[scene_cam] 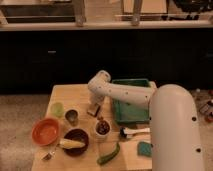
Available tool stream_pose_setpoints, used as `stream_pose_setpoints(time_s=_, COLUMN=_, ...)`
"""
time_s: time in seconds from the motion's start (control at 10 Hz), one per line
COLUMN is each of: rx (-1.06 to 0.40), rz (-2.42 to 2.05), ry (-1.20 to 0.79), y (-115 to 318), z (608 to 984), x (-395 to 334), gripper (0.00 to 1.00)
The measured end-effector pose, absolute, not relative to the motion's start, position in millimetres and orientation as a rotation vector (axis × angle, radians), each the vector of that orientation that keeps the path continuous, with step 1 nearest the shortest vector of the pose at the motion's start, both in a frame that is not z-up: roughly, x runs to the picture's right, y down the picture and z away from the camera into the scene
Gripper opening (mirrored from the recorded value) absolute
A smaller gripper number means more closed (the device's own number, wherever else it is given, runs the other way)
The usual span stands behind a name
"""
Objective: Wipe table surface with eraser
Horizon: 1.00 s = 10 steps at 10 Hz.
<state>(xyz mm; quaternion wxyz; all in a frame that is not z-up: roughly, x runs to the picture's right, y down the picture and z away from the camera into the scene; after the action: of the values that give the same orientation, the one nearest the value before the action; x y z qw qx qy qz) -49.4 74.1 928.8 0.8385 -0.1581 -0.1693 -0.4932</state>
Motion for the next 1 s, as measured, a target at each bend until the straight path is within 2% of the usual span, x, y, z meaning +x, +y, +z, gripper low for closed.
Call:
stream_pose_setpoints(time_s=0.5, rx=-0.334, rz=-1.006, ry=-0.254, y=53.3, z=949.9, x=-30.7, gripper=0.00)
stream_pose_setpoints(time_s=1.0, rx=-0.311, rz=-1.020, ry=-0.277, y=54.7, z=953.0, x=-72.5, gripper=0.00)
